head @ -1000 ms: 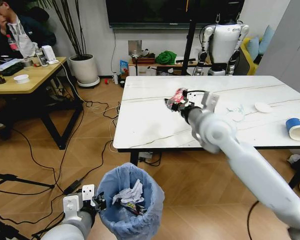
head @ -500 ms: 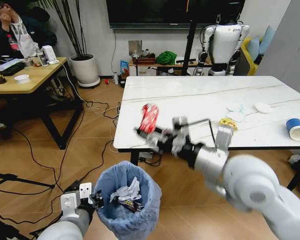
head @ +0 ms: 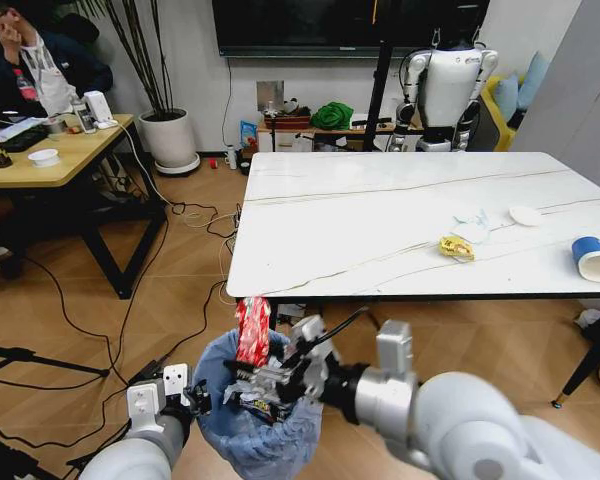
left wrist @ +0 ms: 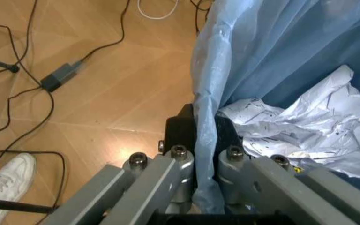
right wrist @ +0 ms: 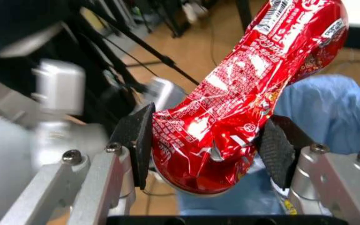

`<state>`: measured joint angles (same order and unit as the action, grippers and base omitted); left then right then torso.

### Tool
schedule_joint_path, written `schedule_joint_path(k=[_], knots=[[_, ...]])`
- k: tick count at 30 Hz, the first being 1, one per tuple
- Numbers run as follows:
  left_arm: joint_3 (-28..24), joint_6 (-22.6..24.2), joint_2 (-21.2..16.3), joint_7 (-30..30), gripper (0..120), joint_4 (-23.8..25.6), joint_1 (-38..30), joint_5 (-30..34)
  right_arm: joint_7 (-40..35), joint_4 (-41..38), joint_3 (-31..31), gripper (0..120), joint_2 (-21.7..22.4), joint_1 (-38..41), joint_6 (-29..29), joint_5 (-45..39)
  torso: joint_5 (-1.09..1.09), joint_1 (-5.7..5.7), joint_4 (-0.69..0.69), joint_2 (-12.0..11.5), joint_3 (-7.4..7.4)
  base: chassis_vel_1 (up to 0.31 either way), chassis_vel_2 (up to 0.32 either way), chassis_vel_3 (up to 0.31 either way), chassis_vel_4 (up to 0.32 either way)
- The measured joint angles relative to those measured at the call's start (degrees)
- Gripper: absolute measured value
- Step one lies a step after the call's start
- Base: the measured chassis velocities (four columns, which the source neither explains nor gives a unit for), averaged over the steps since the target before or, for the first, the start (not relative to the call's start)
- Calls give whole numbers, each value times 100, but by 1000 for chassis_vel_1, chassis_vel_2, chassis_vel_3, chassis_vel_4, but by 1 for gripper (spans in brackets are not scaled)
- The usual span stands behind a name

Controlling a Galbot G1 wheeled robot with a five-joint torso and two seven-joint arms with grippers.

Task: Pick up the trash bin and place the trash from the table into it.

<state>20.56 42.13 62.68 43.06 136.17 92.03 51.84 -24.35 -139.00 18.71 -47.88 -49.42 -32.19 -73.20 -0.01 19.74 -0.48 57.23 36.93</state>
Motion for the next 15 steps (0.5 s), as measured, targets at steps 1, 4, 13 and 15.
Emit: schedule_joint_path(k=[1, 4, 13, 15], knots=[[-29, 0, 1, 1, 0, 0, 0, -4, -41, 121, 99, 49, -40, 8, 18, 92, 1, 0, 0, 0, 0, 0, 0, 0, 0], [-73, 0, 6, 3, 0, -1, -11, -8, -283, 348, 339, 50, -140, 16, 60, 186, 1, 0, 0, 0, 0, 0, 0, 0, 0], [-48, 0, 9, 4, 0, -4, -36, -4, -369, 412, 446, 76, -177, 10, 66, 209, 0, 0, -1, 0, 0, 0, 0, 0, 0], [-50, 0, 23, 2, 0, -9, -34, -5, -406, 421, 417, 89, -211, 34, 68, 196, 0, 0, 0, 0, 0, 0, 0, 0, 0]])
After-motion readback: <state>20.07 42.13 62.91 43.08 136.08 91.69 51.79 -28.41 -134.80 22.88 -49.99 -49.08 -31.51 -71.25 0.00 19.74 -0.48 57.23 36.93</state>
